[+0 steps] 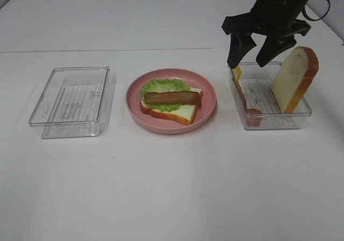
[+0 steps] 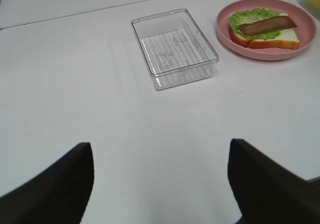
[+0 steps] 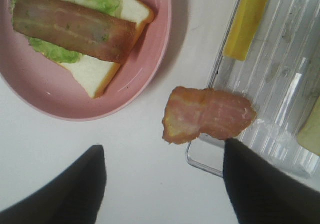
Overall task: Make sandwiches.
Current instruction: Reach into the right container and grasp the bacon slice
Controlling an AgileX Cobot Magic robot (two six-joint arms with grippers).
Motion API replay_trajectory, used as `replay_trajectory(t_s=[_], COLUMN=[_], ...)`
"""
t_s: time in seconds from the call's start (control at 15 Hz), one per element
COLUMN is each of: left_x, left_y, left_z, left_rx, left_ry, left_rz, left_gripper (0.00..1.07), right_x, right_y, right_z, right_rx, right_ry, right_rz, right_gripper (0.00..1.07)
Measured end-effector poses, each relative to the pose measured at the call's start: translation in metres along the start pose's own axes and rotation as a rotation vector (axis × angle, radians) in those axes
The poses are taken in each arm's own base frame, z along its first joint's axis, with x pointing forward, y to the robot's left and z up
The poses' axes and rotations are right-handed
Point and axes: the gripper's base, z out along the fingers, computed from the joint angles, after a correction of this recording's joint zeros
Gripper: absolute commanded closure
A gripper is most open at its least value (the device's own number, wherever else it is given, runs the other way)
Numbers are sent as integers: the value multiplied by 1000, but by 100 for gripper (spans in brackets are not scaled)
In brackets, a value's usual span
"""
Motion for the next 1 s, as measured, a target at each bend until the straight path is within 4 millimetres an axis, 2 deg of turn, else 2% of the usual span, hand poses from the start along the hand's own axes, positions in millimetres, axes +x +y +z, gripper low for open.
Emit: replay_trajectory(t_s=[0.13,0.2,0.33,0.67,0.8,0.87,0.93,1.0], left_x=[0,0,0,0,0,0,0,0], left_y=[0,0,0,0,0,0,0,0], left_z=[0,0,0,0,0,0,0,0], left_rx=[0,0,0,0,0,0,0,0], left_ry=[0,0,0,0,0,0,0,0], left_rz=[0,0,0,0,0,0,0,0], left_gripper=[35,35,35,35,35,35,35,35], right_x=[-7,-9,-10,-10,-10,-10,-10,-10], right_y=[-3,-6,-9,-12,-12,-13,-13,-13], right_z=[12,26,36,50,51,52,54,55], right_rx=[-2,-6,-9,-11,-11,-11,-11,-13], right_ry=[20,60,87,120,122,124,127,134], right_rz=[4,11,17,25,25,26,27,28], right_gripper=[48,48,48,53,65,77,81,93])
